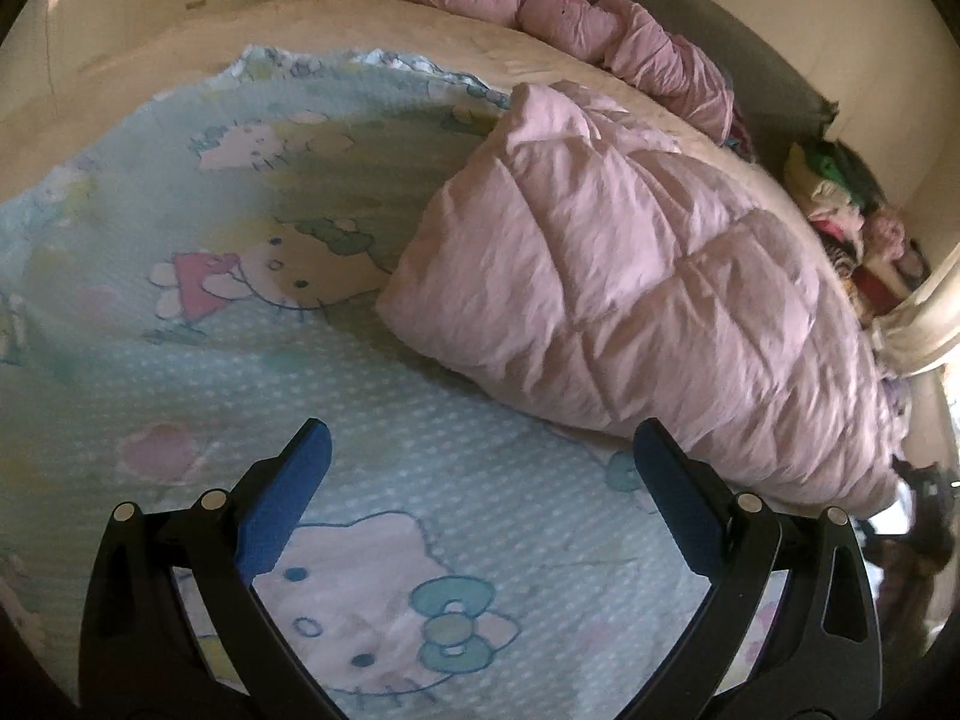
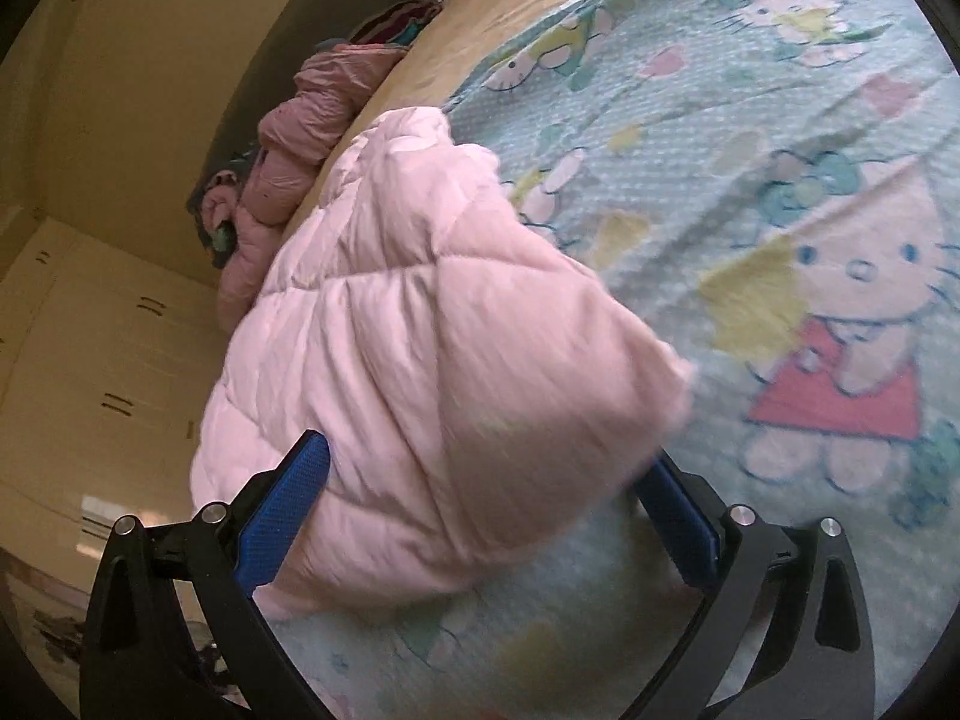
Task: Fold large clothes
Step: 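Grasp the bundle end with the right gripper while the left gripper grasps beside it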
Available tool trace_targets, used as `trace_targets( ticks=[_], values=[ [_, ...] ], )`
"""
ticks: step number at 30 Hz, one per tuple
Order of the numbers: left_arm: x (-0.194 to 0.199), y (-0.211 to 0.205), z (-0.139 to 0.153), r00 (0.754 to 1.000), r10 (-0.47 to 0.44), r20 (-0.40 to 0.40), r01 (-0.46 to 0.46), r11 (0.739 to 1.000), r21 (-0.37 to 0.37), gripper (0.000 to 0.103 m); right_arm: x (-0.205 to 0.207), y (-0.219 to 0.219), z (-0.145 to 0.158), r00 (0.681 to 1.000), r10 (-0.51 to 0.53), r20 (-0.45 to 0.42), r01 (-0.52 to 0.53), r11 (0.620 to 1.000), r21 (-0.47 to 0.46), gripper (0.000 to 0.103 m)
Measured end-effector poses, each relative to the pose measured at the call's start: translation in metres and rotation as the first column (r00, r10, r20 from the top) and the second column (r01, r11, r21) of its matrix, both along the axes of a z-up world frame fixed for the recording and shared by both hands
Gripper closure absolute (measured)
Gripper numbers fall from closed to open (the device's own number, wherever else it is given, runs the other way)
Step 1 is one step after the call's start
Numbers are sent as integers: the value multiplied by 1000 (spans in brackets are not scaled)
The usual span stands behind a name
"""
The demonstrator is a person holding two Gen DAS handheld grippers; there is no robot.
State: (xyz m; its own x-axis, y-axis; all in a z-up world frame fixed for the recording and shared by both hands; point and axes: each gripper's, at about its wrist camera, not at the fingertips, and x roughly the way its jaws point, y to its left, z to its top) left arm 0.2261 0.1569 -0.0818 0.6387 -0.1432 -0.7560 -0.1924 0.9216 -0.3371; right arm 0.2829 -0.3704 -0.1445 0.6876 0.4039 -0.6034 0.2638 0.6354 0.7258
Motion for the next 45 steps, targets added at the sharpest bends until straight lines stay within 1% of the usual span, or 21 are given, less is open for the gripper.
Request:
trace_targets(
  ticks=[4,7,9,10,13,16,18,21,23,26,31,35,36,37,39,40,41,42,43,45],
  values=[
    [7,8,-4,1000,9,2,-9,995,-101,9,17,-1,-2,1000,-3,-13,3,1000,13,4],
    [12,18,-6,999,44,10,-41,977,-211,9,26,-2,-4,1000,-1,-18,2,1000,22,4],
    [17,21,-7,998,59,6,-56,966,-254,9,29,-3,-5,1000,6,-18,-6,1000,24,4],
    [19,23,-9,998,67,6,-62,958,-282,9,30,-2,-6,1000,9,-17,-9,1000,24,4],
    [33,28,-18,996,87,-14,-86,921,-379,9,31,0,-6,1000,15,-18,-15,1000,10,4],
    [44,29,-28,993,114,-34,-117,892,-437,9,30,2,-6,1000,13,-15,-14,1000,-3,4],
    [50,29,-30,990,133,-38,-136,880,-455,9,29,2,-6,1000,15,-15,-15,1000,-9,4],
    [64,31,-29,987,159,-22,-150,864,-480,9,32,4,-6,1000,15,-16,-15,1000,-10,4],
    [73,32,-32,985,170,-29,-162,852,-499,8,33,5,-6,1000,18,-19,-18,1000,-9,4],
    [81,33,-35,984,179,-20,-163,839,-519,8,38,6,-6,999,27,-18,-28,1000,-7,4],
    [93,35,-42,983,182,3,-152,830,-537,8,45,6,-6,1000,27,-7,-27,1000,-7,4],
    [99,33,-44,981,196,13,-158,828,-538,8,48,11,-6,999,29,21,-28,999,-28,4],
    [100,32,-44,981,194,15,-157,832,-533,8,49,13,-5,999,30,28,-29,999,-36,4],
    [102,30,-44,984,177,17,-143,846,-514,8,49,14,-5,999,30,37,-29,999,-46,5],
    [109,26,-42,989,147,11,-124,869,-479,8,50,17,-5,998,37,48,-34,997,-68,8],
    [110,26,-41,990,142,16,-118,872,-474,9,51,19,-4,997,46,55,-40,995,-92,10],
    [110,26,-40,990,137,17,-113,874,-472,10,52,22,-4,997,50,58,-44,993,-108,15],
    [109,26,-40,991,133,24,-106,875,-472,14,52,24,-3,996,57,68,-48,992,-119,22],
    [109,26,-38,991,129,36,-97,876,-472,17,52,25,-2,995,61,75,-51,990,-128,24],
    [110,25,-32,991,118,62,-76,884,-462,32,51,29,2,994,71,84,-57,986,-159,35]
  ],
)
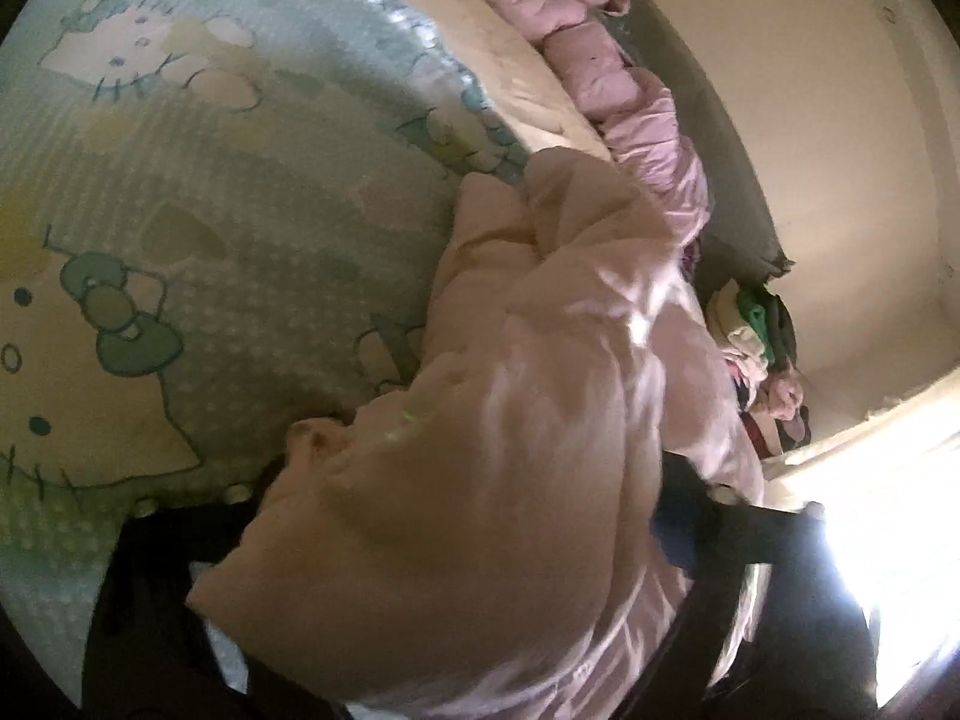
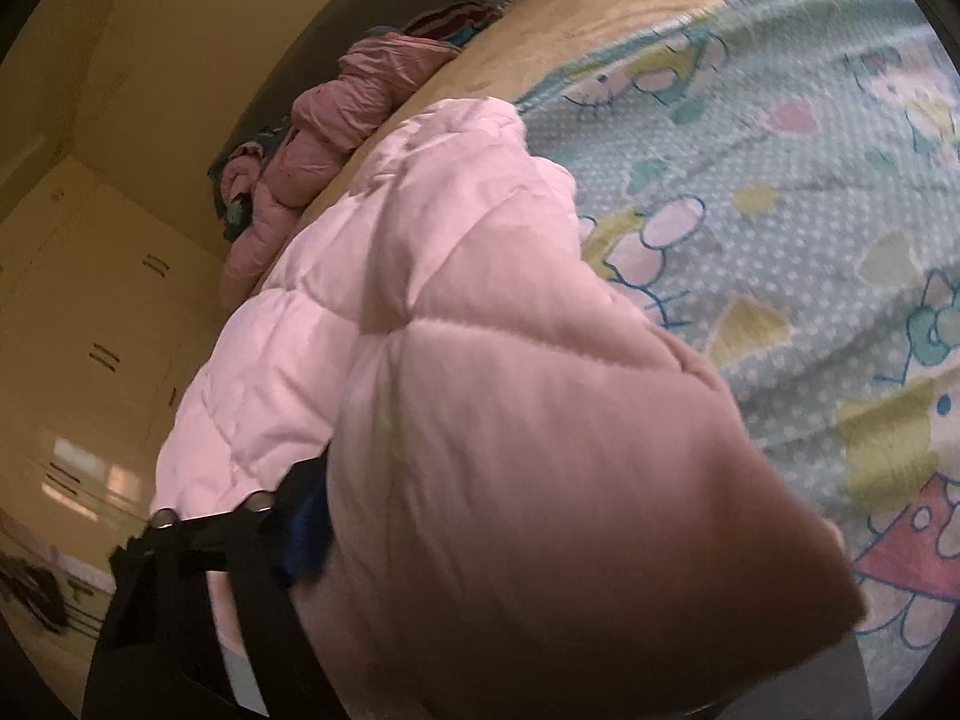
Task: Fold large clothes
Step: 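Grasp the bundle end with the right gripper while the left gripper grasps beside it, then lift the bundle end with both grippers and fold it over the rest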
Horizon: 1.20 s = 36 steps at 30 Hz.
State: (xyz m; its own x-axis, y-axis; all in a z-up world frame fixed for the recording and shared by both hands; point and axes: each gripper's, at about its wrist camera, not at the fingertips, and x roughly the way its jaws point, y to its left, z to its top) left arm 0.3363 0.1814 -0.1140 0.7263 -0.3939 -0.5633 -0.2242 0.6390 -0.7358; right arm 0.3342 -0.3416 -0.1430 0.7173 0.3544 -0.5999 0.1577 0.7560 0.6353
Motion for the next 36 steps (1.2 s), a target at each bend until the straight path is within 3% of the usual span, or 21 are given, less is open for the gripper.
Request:
trace_targets(
  ticks=[3,6,11,20,25,36],
  values=[
    [0,-8,16,999,-17,43,14,998,64,51,-2,9,10,999,13,32,-10,997,-75,48],
    [-2,-17,27,997,-31,76,21,991,134,59,-3,15,17,999,19,47,-13,992,-125,56],
    [-6,-28,39,993,-53,102,28,972,234,62,-3,22,22,998,22,55,-11,981,-195,61],
    [-8,-42,54,989,-82,122,30,926,376,65,0,26,25,998,21,63,-5,971,-240,62],
    [-11,-46,61,986,-96,134,32,909,415,65,-2,30,29,997,22,76,0,963,-269,63],
    [-19,-48,72,982,-107,159,28,901,433,66,-9,39,48,990,46,135,0,945,-326,67]
  ],
)
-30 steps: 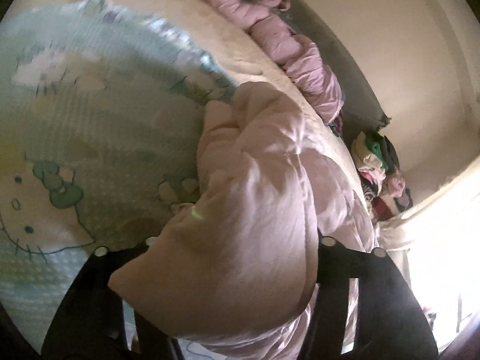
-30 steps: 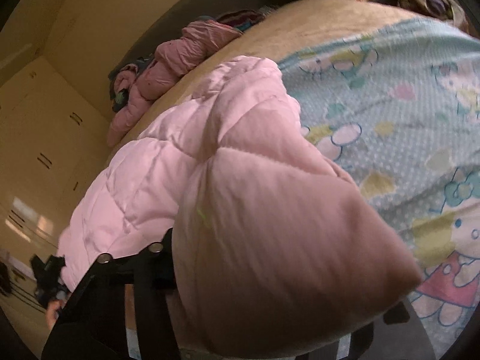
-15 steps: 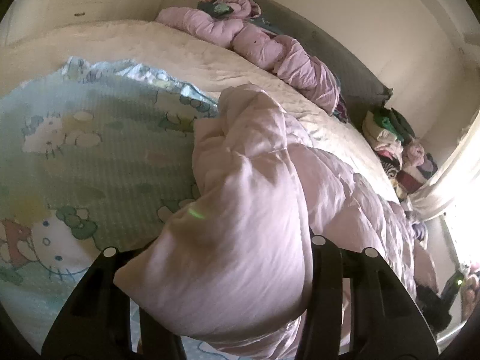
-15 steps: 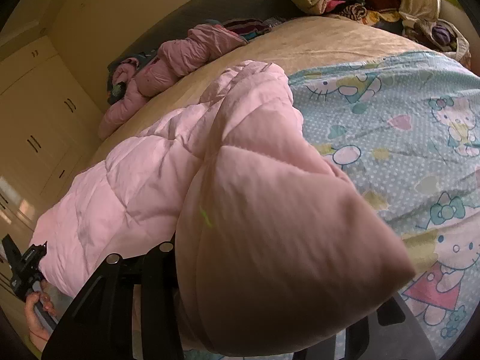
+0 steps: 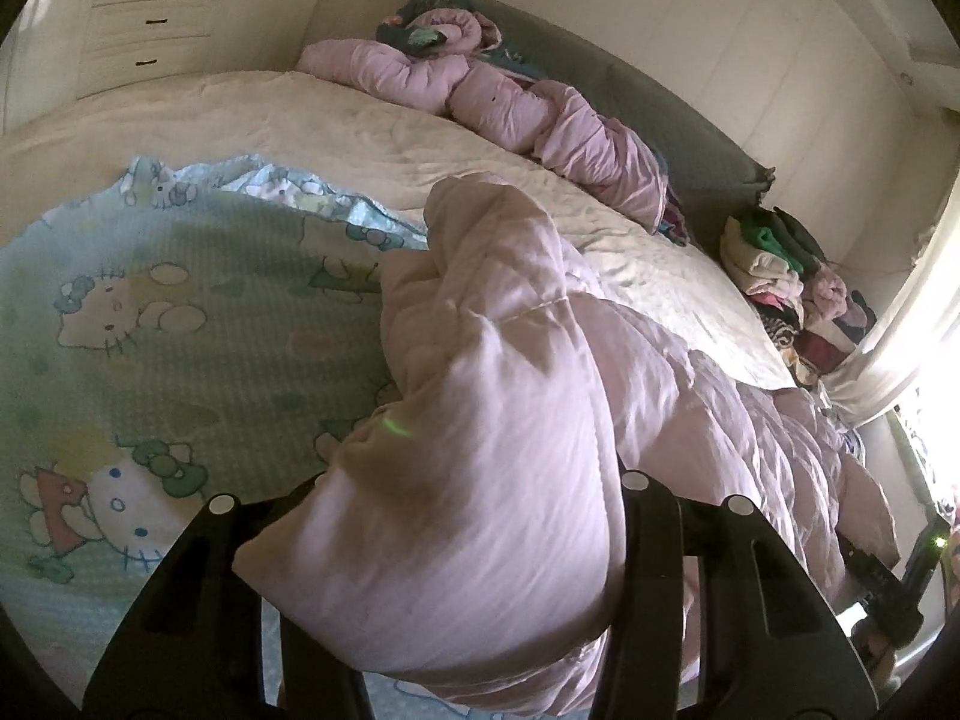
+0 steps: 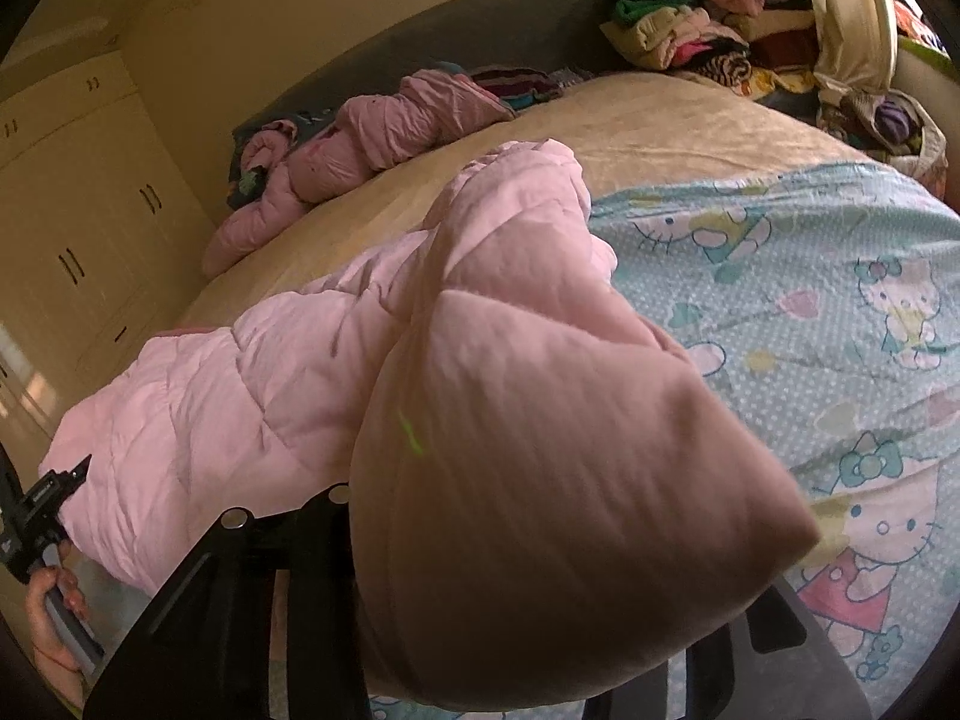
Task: Fold large clothes
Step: 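Lift the bundle end with both grippers and fold it over the rest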
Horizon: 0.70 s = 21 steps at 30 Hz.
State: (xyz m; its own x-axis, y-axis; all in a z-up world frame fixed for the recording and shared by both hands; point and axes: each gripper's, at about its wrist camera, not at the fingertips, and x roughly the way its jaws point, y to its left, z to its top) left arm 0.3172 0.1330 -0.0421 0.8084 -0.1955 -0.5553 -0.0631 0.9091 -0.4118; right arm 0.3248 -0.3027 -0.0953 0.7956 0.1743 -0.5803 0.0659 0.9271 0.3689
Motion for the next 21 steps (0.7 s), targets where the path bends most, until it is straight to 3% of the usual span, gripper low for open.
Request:
trace_targets(
  ticks=[9,16,21],
  values=[
    [-13,1,16,999,3,49,-4,1000,9,66,-16,18,34,991,70,113,-65,997,-45,68],
    [-40,1,38,993,-1,114,-3,999,38,66,-45,52,73,961,152,231,-130,986,-108,69],
    [-61,2,48,990,-1,142,-6,999,45,66,-65,69,88,943,199,265,-165,976,-144,69]
  ],
)
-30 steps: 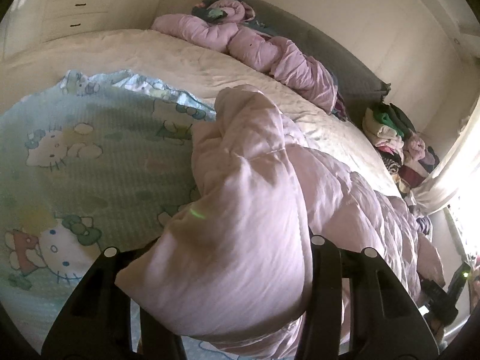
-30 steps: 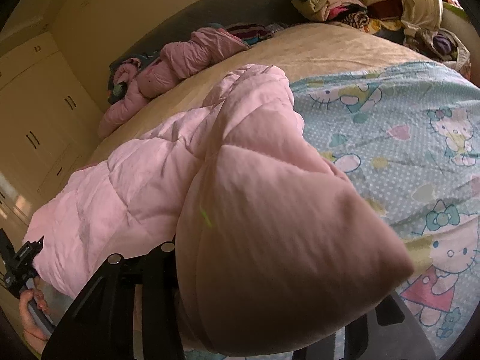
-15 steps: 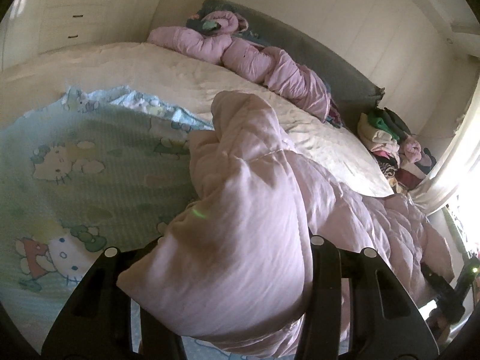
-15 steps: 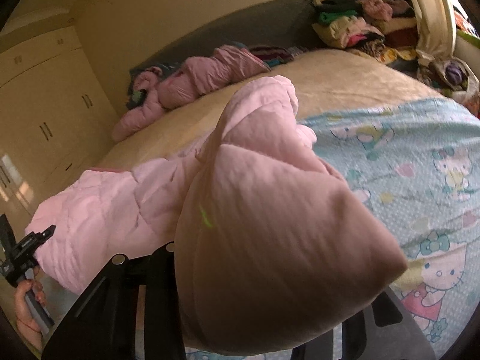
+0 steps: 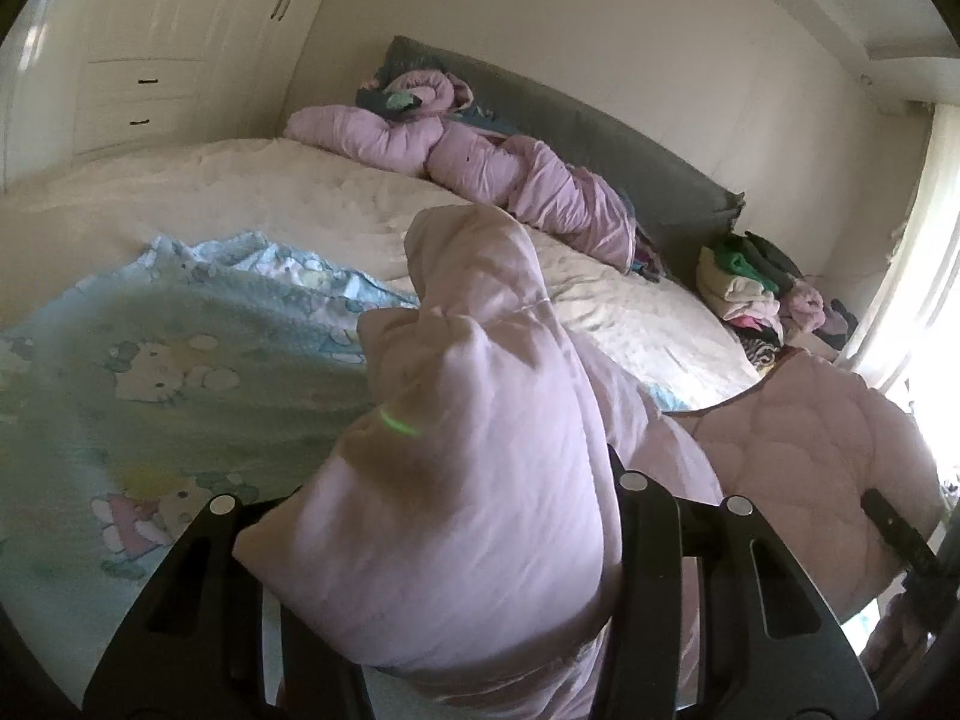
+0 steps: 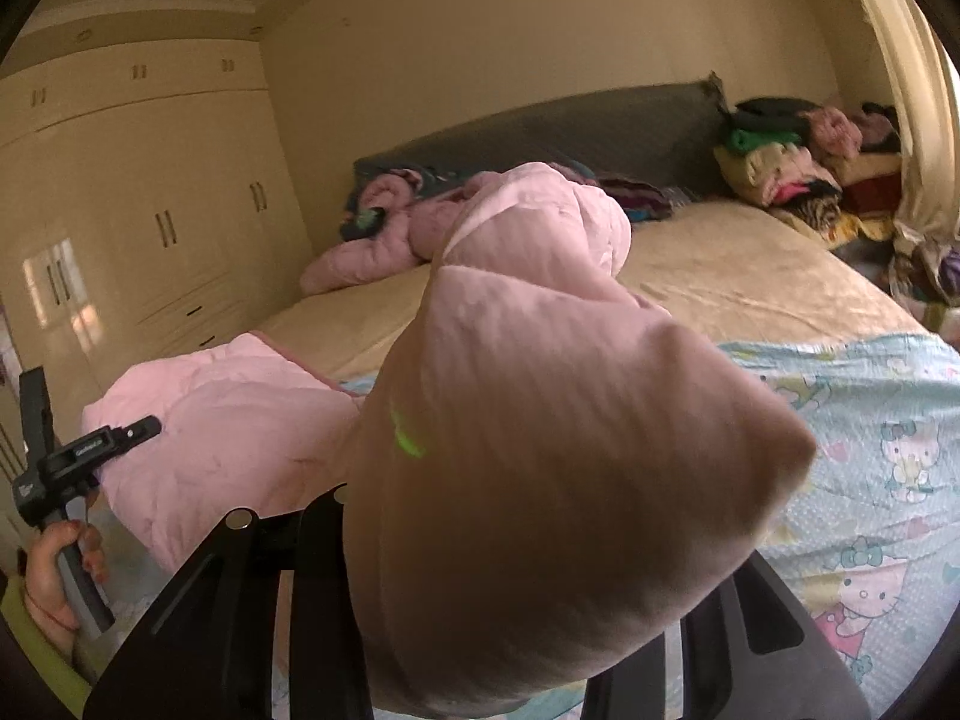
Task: Fold large clothes
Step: 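Lift the bundle end with both grippers and fold it over the rest, then lower the folded end onto the bundle and open both grippers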
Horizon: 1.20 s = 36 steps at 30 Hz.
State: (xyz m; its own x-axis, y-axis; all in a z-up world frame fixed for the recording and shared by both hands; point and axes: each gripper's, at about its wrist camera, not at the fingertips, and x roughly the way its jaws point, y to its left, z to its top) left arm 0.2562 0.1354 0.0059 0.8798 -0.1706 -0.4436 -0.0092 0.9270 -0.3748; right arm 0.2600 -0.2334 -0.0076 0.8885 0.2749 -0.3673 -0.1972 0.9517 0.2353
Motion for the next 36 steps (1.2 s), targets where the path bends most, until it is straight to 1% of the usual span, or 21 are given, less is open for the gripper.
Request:
trace_targets(
  ticks=[4,7,13,17,21,24,26,27,31,34,36],
  values=[
    [-14,2,7,1000,3,27,-3,1000,3,66,-17,4,3,1000,14,8,-14,1000,3,69],
    [-27,-1,8,999,1,46,-3,1000,26,66,-26,2,2,1000,16,10,-16,1000,-2,69],
    [-38,-2,8,998,2,55,-5,999,44,66,-38,-3,-2,1000,8,6,-8,1000,-1,69],
    [-40,-2,3,999,3,46,-6,998,59,66,-39,-13,-9,1000,-13,-17,13,1000,15,69],
    [-32,0,-12,1000,28,-1,-28,996,80,66,-40,-26,-28,997,-55,-51,57,998,28,69],
    [-24,7,-25,998,49,-44,-46,996,79,65,-39,-40,-47,989,-107,-105,113,992,57,69],
    [-20,11,-34,995,62,-75,-57,996,74,64,-37,-51,-65,976,-143,-166,159,983,88,69],
    [-19,12,-37,994,67,-83,-61,995,74,63,-36,-56,-76,965,-162,-208,186,978,98,69],
    [-20,8,-45,992,83,-93,-72,991,109,60,-34,-67,-107,929,-201,-311,247,962,117,64],
    [-20,8,-51,989,98,-108,-84,988,129,57,-31,-73,-119,905,-210,-369,283,947,155,55],
    [-21,10,-55,987,107,-120,-92,988,125,53,-27,-78,-124,891,-207,-405,298,938,176,47]
  ],
)
